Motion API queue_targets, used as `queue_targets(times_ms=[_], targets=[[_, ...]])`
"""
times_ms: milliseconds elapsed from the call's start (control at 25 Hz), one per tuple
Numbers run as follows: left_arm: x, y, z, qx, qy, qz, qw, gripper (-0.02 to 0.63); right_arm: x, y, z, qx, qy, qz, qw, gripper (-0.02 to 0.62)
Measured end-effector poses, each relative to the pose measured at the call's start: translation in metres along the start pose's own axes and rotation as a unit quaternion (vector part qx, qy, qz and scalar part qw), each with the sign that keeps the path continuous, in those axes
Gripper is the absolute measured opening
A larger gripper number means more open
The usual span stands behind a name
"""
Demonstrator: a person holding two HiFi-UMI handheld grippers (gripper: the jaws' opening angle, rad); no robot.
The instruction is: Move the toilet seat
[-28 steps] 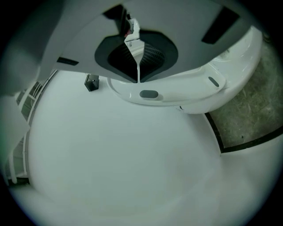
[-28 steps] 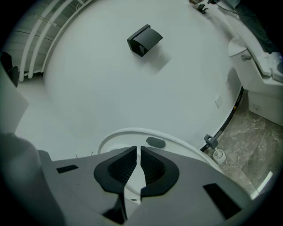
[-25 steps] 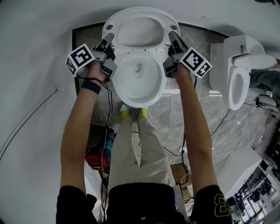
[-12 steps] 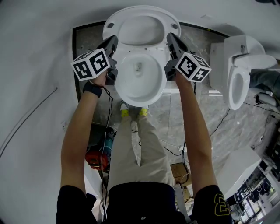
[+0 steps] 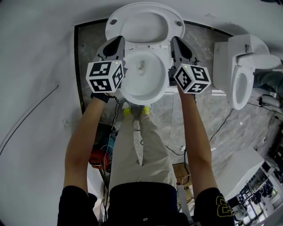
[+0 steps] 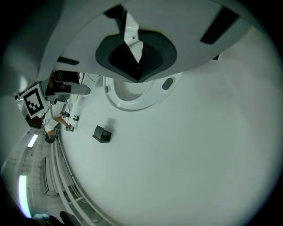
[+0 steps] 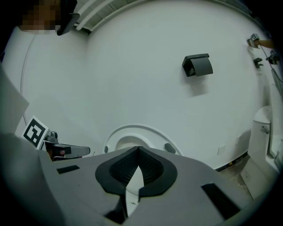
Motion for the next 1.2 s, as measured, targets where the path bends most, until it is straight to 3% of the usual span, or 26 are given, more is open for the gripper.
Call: queue_targets(times_ms=[320,560,720,1000,1200], targets=[[0.032,-0.012,-0.035,0.022,-0.002,0.039,0.9990,0.018,-0.034,-0.011,-0.028,0.011,0.000,0.013,1.000,0.026],[0.051,-0.050,-0.080,0.042,-0.012,0.080,0.9959,0.018,-0.073,-0.052,-0.061,0.012,0.001,0.002,1.000,0.026],[0.057,-0.098,-0.115,0.077,-0.035,0.114,0.9899,0.018,-0.104,-0.092,-0.084,0.021,-0.004,0.003,1.000,0.026],[0.080,-0.187,-0.190,0.127,-0.040,0.102,0.9859,0.018,-0.150,-0.193,-0.140,0.079,0.004,-0.002,0.997,0.026],[0.115,-0.230,-0.238,0.153,-0.040,0.102,0.9822,0.018,-0.170,-0.244,-0.185,0.104,0.002,-0.011,0.994,0.026]])
Point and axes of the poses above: the fingertips, and each gripper's own axes: z forward along the fingers, x to its right, y out of its underside, the point moved 2 cm from there along -z, backward along the fingers, and after that the axes turned 5 degrees about -y, right-handed, at the moved point
